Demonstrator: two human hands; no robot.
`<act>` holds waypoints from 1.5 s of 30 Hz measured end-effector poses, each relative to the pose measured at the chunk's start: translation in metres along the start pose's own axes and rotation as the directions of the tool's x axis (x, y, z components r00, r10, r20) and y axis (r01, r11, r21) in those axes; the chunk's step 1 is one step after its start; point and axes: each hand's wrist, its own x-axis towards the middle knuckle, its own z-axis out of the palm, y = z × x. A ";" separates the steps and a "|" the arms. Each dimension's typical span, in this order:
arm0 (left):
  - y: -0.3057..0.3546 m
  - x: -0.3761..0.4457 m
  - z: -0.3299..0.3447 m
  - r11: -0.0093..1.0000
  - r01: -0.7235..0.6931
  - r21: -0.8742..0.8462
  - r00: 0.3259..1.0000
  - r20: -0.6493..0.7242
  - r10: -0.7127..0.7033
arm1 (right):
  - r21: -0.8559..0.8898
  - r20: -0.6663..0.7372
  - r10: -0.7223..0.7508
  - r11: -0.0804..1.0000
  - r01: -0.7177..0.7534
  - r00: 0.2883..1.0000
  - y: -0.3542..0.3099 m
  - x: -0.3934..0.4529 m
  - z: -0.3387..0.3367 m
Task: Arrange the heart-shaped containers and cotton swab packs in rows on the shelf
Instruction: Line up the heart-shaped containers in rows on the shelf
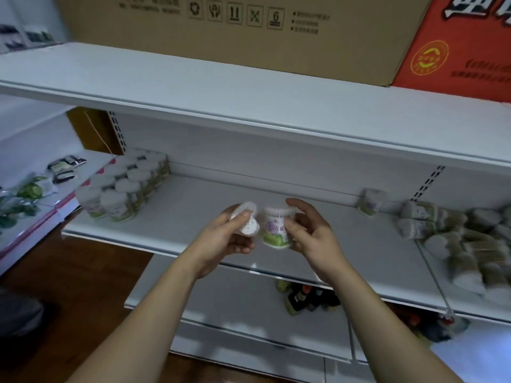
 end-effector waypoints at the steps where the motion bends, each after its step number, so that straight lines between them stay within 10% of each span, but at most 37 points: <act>1: 0.004 -0.003 -0.014 1.000 0.007 0.025 1.000 -0.013 -0.007 | -0.018 0.019 -0.018 1.000 0.018 1.000 0.000 0.003 0.015; 10: 0.037 -0.003 -0.132 0.984 0.087 0.158 0.986 -0.152 -0.063 | -0.337 -0.239 -0.137 0.940 0.050 0.961 0.026 0.037 0.130; 17: 0.064 0.009 -0.168 0.994 0.104 -0.042 0.970 -0.217 -0.111 | -0.695 -0.040 -0.317 0.690 0.202 0.947 0.059 0.077 0.172; 31: 0.096 0.041 -0.233 0.915 -0.027 0.403 0.883 -0.420 0.211 | -0.960 0.208 -0.252 0.133 0.246 0.945 0.099 0.151 0.216; 45: 0.114 0.044 -0.288 0.953 0.059 0.298 0.947 -0.318 0.041 | -0.992 0.011 0.078 -0.127 0.021 0.997 0.083 0.210 0.276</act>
